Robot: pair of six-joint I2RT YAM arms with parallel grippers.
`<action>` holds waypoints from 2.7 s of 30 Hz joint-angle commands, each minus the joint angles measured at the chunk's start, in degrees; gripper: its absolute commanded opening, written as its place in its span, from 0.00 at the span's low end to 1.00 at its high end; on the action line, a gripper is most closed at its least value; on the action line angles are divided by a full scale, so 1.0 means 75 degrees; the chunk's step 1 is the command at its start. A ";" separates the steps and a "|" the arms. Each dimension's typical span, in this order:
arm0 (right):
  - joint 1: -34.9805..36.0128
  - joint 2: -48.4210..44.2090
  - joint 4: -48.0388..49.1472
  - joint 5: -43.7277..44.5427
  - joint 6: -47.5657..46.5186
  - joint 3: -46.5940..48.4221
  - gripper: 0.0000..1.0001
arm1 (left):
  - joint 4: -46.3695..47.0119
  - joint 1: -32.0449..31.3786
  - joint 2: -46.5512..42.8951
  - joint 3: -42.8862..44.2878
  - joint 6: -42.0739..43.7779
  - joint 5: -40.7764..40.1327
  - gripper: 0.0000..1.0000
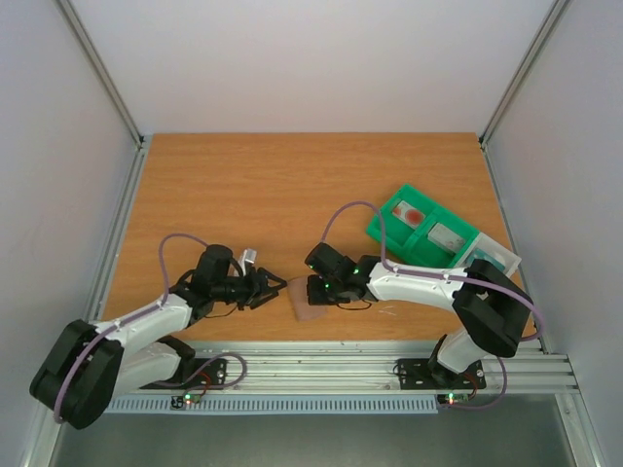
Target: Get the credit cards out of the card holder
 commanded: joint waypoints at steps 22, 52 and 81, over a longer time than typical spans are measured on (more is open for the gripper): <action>-0.0041 -0.0806 0.1604 -0.0585 0.1131 -0.0983 0.01 | 0.1194 -0.0765 0.2990 0.0623 0.0340 -0.0123 0.23; -0.0041 -0.3051 0.0417 -0.0149 -0.0301 -0.1316 0.01 | -0.0295 -0.0809 0.1611 0.0668 0.0224 -0.1053 0.48; -0.0042 -0.3066 0.0880 -0.0398 -0.0246 -0.1581 0.01 | -0.2212 -0.0809 0.0321 0.0842 0.1216 -0.1541 0.65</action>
